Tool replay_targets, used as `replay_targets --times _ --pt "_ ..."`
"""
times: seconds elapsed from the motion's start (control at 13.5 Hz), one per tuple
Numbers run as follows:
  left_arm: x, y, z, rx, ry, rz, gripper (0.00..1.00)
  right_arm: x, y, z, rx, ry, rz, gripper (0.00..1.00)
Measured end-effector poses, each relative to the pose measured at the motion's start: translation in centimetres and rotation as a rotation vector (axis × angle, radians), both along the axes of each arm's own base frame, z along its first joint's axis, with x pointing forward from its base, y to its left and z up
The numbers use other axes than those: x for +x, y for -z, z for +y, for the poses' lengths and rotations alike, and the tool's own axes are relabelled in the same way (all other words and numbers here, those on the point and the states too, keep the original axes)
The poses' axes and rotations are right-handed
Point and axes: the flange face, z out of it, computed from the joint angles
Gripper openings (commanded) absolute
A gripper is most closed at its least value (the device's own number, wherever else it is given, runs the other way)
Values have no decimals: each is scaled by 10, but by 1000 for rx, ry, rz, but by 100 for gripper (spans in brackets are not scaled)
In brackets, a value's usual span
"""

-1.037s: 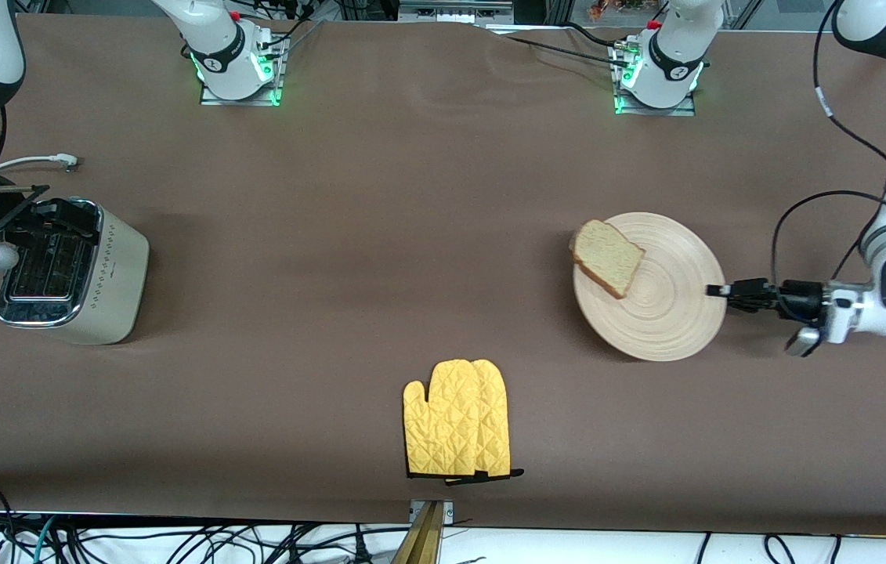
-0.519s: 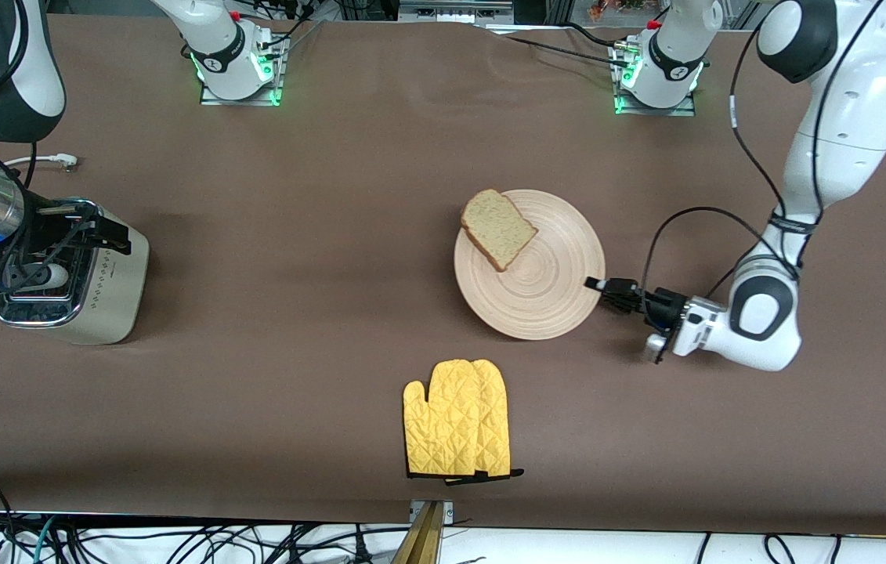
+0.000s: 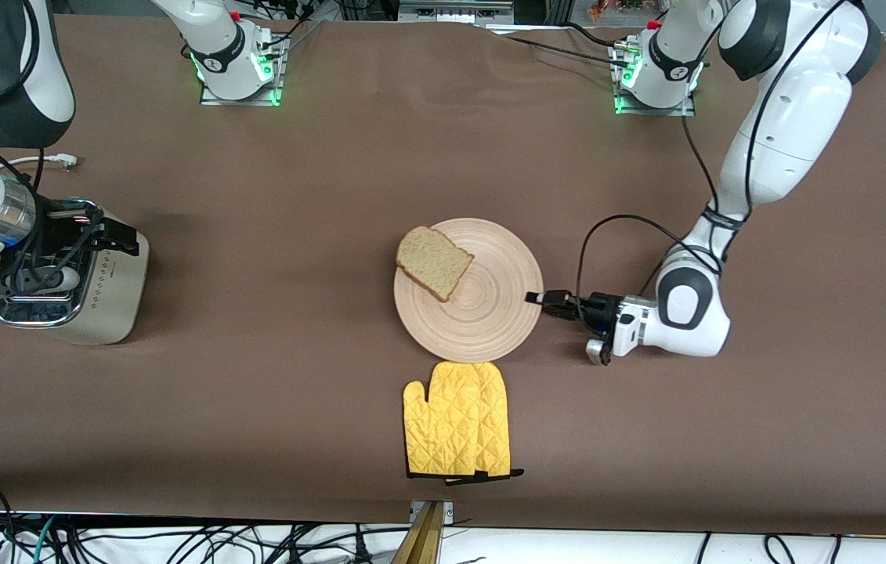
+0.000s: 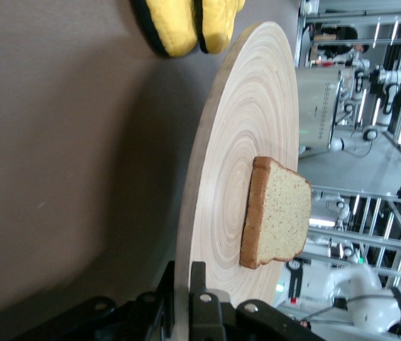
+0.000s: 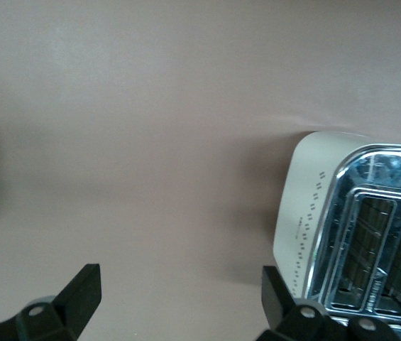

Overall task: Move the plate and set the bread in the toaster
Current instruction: 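Slide the plate with the left gripper toward the table middle, then grasp the bread slice with the right gripper while the left gripper withdraws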

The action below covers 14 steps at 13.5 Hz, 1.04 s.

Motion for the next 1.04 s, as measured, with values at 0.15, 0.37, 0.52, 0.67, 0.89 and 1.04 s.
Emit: replay_targets --times 0.15,0.37,0.52,0.67,0.89,1.04 --pt "-4 7 -26 47 -74 19 0 2 11 8 78 21 24 100" --pt "-9 8 -39 74 -106 29 99 8 44 19 190 55 88 100" --pt "-10 7 -38 78 -110 42 100 13 70 27 269 85 133 100" --pt "-9 1 -37 86 -124 67 100 18 92 35 341 115 164 100" --pt "4 -50 -37 141 -143 105 100 24 118 61 412 131 177 100" --pt "12 -112 -31 320 -102 98 100 25 141 91 457 149 166 100"
